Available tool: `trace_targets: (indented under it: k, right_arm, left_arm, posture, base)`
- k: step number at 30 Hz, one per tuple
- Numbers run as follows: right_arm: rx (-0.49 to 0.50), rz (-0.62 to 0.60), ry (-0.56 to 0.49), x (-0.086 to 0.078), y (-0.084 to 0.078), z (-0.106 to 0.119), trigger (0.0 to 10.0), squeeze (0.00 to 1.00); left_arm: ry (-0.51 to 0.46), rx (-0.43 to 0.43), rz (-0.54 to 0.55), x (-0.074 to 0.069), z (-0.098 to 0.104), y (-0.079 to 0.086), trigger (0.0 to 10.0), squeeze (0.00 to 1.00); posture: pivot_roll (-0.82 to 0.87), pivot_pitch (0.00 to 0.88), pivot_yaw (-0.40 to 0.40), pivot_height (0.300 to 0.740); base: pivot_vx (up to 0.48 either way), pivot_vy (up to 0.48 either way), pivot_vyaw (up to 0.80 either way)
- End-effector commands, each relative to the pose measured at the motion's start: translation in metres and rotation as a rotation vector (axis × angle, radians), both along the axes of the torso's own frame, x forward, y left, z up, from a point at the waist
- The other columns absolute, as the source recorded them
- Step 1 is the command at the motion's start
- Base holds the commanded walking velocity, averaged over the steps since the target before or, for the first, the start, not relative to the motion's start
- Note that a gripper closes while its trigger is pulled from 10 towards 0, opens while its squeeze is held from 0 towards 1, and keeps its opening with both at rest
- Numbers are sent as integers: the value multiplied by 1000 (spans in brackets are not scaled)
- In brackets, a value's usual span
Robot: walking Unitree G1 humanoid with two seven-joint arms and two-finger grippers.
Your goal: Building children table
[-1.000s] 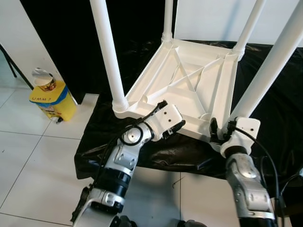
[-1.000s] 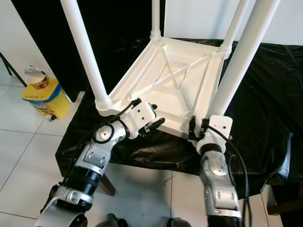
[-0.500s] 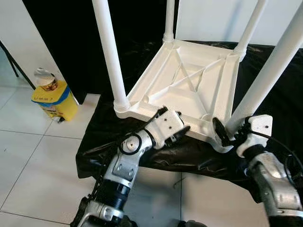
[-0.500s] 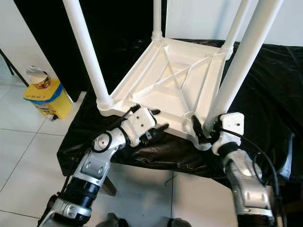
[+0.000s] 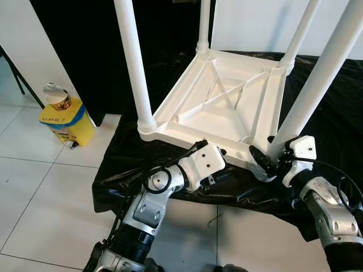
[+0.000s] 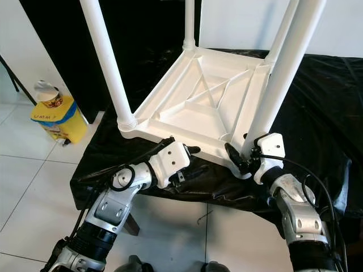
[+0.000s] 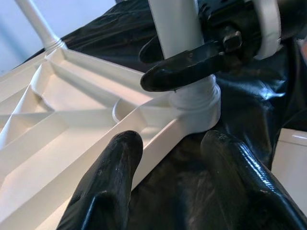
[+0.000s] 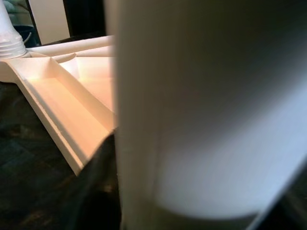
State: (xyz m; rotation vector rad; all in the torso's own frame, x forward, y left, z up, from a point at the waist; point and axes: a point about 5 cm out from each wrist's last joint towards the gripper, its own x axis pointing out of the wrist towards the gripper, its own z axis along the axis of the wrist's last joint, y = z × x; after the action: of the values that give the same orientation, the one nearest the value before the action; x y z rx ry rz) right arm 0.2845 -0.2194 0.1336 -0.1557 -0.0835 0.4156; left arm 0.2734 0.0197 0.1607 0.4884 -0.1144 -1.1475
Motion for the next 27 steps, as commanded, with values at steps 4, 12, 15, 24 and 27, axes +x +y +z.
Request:
trace_targets:
  k: [4,12,15,24,27]
  right_arm:
    - [-6,22,19,-1,1,-8,1922,0]
    - [33,-76,29,-4,3,-11,10000,0]
    - [33,-186,42,-3,3,-14,10000,0]
    - [106,-437,52,-6,8,-17,10000,0]
    - [115,-501,52,-7,7,-17,10000,0]
  left_arm:
    - [1,33,2,-1,-2,2,10000,0]
    - [2,37,16,2,-2,2,10000,0]
    - [5,40,18,2,-2,2,10000,0]
    - [3,46,28,4,-2,4,10000,0]
    - [2,46,28,4,-2,4,10000,0]
  posture:
    - [-41,25,-15,740]
    - [-47,29,-17,740]
    - [-48,29,-17,740]
    - [-43,31,-21,740]
    - [-42,33,-24,740]
  base:
    - [0,0,0]
    - [0,0,0]
    - [0,0,0]
    - [0,0,0]
    - [0,0,0]
